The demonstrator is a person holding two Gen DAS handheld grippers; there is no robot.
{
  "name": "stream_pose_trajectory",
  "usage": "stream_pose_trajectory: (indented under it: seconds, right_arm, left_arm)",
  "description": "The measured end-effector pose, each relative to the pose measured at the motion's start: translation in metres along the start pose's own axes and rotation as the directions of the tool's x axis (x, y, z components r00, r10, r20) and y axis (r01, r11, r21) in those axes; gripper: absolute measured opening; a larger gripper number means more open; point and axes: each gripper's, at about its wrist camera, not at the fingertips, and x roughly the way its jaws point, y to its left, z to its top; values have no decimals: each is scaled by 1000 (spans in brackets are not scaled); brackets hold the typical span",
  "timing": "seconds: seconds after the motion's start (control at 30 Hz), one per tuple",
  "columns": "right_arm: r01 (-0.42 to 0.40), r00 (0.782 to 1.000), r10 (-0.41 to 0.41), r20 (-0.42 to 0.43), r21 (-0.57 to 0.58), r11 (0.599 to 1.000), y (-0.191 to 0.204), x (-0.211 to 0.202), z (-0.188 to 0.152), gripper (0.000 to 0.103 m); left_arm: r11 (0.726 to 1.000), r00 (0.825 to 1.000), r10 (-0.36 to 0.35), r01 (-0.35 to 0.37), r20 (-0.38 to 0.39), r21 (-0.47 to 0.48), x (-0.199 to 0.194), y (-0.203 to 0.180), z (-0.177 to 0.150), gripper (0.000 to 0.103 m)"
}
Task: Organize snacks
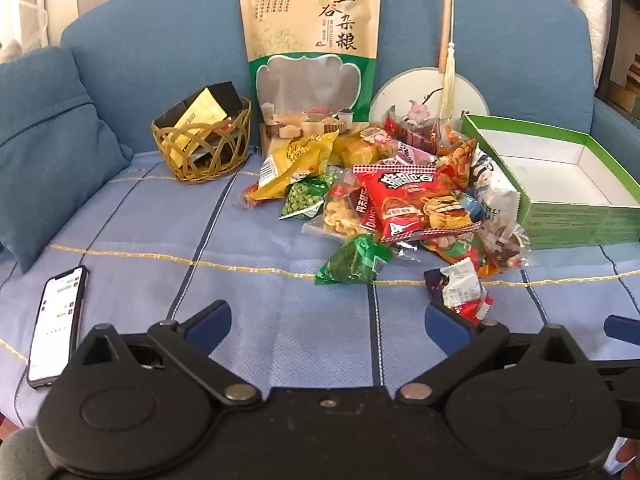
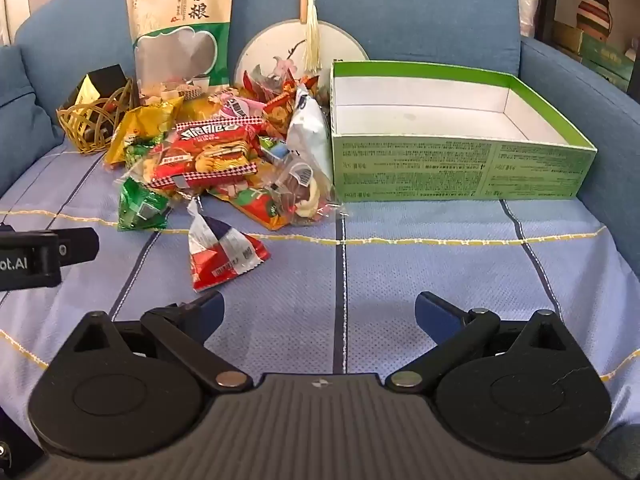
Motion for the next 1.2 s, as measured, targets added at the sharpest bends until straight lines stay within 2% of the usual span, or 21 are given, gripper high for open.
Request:
stream_pose_trajectory:
  seconds: [0.23, 0.5, 1.2]
  right_arm:
    - [-5, 1000, 5, -15, 15, 1000, 4, -2, 5, 103]
    - [2, 1000, -2, 16, -3, 1000, 4, -7, 3, 103]
    - [8, 998, -7, 59, -20, 1000, 1, -12, 8, 103]
  left_arm:
    - [1000, 1000, -15, 15, 6, 7, -9, -1, 1, 103]
    - [999, 999, -36, 36, 2, 8, -8, -1, 1, 103]
    - [999, 1000, -28, 29, 11, -27, -13, 4, 8, 103]
